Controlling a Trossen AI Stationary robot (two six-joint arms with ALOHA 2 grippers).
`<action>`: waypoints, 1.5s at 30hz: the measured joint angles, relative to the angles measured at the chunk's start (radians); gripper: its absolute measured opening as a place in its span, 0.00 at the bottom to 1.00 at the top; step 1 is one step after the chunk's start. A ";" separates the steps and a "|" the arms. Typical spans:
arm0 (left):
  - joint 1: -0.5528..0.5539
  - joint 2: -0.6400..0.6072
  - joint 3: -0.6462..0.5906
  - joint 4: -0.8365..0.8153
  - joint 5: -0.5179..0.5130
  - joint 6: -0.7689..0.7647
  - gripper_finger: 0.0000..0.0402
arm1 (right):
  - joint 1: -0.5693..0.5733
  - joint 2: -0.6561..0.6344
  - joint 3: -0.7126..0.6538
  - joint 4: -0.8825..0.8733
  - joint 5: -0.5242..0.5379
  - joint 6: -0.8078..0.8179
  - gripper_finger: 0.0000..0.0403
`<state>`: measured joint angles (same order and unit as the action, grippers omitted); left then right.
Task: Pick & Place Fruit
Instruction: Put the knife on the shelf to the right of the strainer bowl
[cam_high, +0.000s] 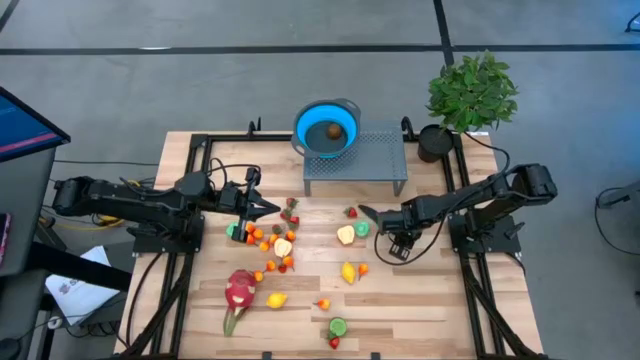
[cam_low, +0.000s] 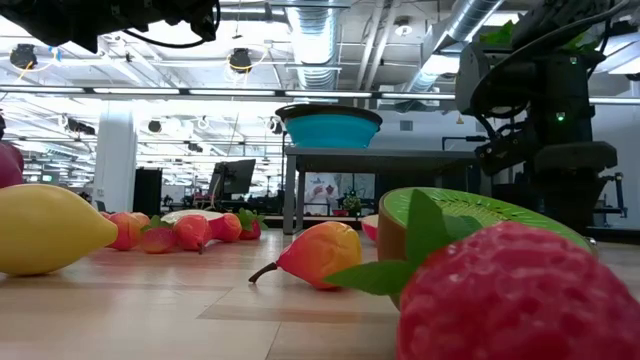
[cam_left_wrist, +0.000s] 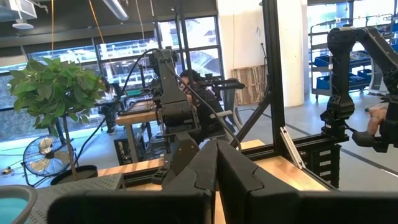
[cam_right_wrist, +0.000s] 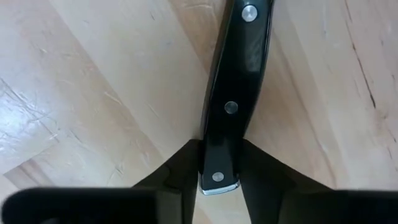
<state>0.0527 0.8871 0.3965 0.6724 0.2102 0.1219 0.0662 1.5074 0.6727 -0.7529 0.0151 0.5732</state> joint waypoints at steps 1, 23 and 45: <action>0.000 0.000 0.000 0.000 0.000 0.000 0.01 | 0.000 0.001 0.000 0.001 0.000 0.000 0.27; 0.000 0.000 0.000 0.000 0.000 0.000 0.01 | 0.054 -0.052 -0.007 0.006 0.033 -0.011 0.18; 0.000 0.000 0.000 0.002 -0.003 0.002 0.01 | 0.167 -0.454 0.013 -0.089 0.008 0.129 0.18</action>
<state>0.0525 0.8875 0.3965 0.6739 0.2070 0.1234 0.2330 1.0529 0.6855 -0.8420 0.0233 0.7025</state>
